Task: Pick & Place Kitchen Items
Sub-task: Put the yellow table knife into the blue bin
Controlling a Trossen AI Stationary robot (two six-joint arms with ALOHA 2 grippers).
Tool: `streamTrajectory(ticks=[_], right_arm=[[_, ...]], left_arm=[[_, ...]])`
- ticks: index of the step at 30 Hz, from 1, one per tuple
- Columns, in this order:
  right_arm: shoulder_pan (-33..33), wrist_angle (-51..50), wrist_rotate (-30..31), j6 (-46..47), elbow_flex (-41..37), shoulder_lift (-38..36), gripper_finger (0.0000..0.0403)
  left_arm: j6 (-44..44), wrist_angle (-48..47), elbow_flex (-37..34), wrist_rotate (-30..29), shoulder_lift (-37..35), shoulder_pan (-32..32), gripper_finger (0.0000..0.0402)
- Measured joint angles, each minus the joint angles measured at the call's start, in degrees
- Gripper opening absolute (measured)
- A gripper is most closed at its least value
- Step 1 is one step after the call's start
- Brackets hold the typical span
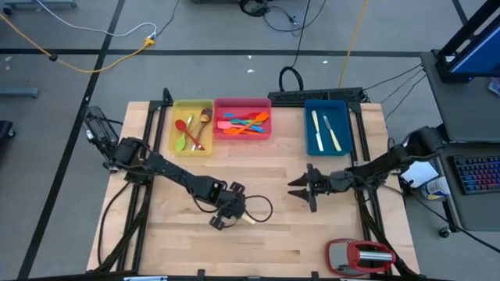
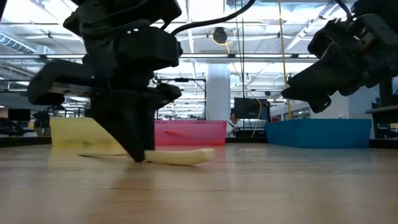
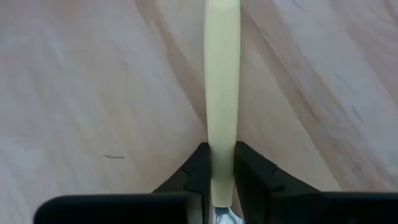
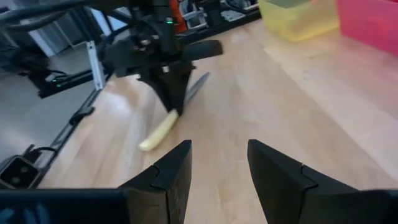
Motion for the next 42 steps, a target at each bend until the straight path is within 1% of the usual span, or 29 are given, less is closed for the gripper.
streamTrajectory(ticks=[3, 5, 7, 11, 13, 17, 20, 26, 32, 39, 42], right_arm=[[1.4, 2.8, 0.0, 0.0, 0.0, 2.1, 0.0153], [2.2, 4.5, 0.0, -0.1, 0.0, 3.4, 0.0153], [3.0, 5.8, 0.0, -0.1, 0.0, 4.7, 0.0153], [4.6, 6.9, 0.0, -0.2, 0.1, 7.4, 0.0153], [5.3, 7.0, 0.0, -0.5, 0.4, 8.5, 0.0153], [6.2, 7.0, 0.0, -3.5, 1.3, 10.3, 0.0153], [6.2, 7.0, 0.1, -6.3, 2.0, 10.7, 0.0153], [6.2, 7.0, 4.9, -10.5, 4.2, 10.7, 0.0153], [5.6, 6.9, 6.3, -10.9, 5.5, 10.7, 0.0153], [5.7, 6.4, 6.6, -10.6, 5.5, 10.7, 0.0153], [5.7, 5.5, 9.7, -10.3, 5.5, 10.7, 0.0153]], left_arm=[[-0.4, 2.3, -0.1, -1.9, 0.1, 0.0, 0.0068], [-0.1, 4.0, -0.1, -2.8, 0.2, 0.1, 0.0070], [-0.2, 5.6, -0.1, -3.7, 0.3, 0.2, 0.0065], [-0.7, 8.0, -0.1, -8.3, 0.3, 0.2, 0.0046], [-1.2, 10.1, -0.1, -10.1, 0.3, 0.3, 0.0045], [-2.2, 13.6, -0.1, -10.1, 0.2, 0.9, 0.0059], [-2.0, 15.2, -0.1, -10.1, 0.2, 1.3, 0.0061], [-2.1, 18.0, -0.1, -10.2, 0.1, 1.9, 0.0047], [-0.6, 21.7, 0.0, -10.7, 0.0, 1.9, 0.0059], [-0.3, 22.3, 0.0, -13.4, 0.0, 1.9, 0.0049], [-0.3, 24.9, 0.0, -13.6, 0.0, 1.8, 0.0052]])
